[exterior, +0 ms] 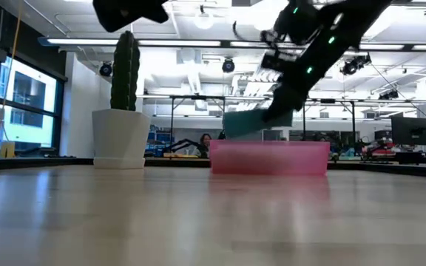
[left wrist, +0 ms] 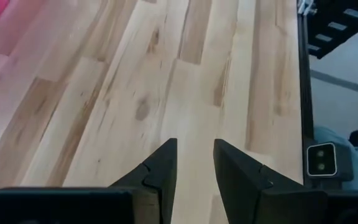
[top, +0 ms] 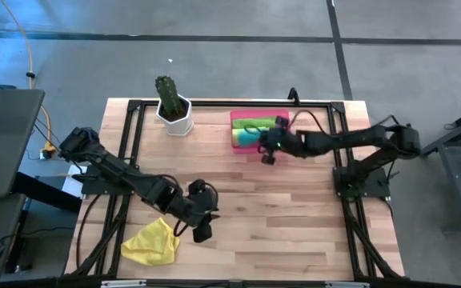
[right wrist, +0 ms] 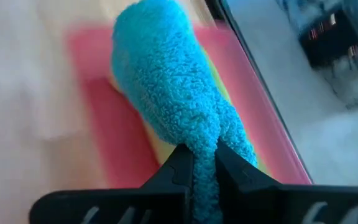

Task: Roll microfiber towels into tight, uniform cylinder then place into a basket
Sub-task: Put the blue microfiber cloth into the pink bin

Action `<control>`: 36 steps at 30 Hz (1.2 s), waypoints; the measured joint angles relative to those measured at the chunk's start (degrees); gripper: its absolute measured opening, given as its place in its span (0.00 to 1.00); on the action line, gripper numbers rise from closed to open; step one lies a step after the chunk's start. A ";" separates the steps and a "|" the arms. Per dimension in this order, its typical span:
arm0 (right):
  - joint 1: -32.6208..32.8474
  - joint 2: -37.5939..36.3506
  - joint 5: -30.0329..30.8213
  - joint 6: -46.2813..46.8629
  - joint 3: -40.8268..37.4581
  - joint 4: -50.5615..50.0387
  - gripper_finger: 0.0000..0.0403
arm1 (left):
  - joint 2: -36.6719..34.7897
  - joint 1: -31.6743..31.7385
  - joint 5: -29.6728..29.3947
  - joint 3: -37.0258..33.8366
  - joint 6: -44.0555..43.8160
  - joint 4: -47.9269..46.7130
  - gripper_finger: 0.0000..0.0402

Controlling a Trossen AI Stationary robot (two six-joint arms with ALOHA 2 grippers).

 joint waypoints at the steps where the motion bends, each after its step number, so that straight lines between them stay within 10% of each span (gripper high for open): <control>1: -1.50 0.76 -0.12 -0.26 0.10 0.42 0.02 | 0.00 -0.10 -0.51 -0.02 -0.31 -0.22 0.23; 11: -6.87 4.86 -12.42 0.33 0.01 2.16 0.02 | 0.22 -0.27 -1.51 -0.02 -1.27 -2.35 0.23; 36: -5.87 5.85 -19.25 6.87 0.04 2.07 0.02 | 0.22 0.53 -3.00 -0.02 -2.14 -3.10 0.23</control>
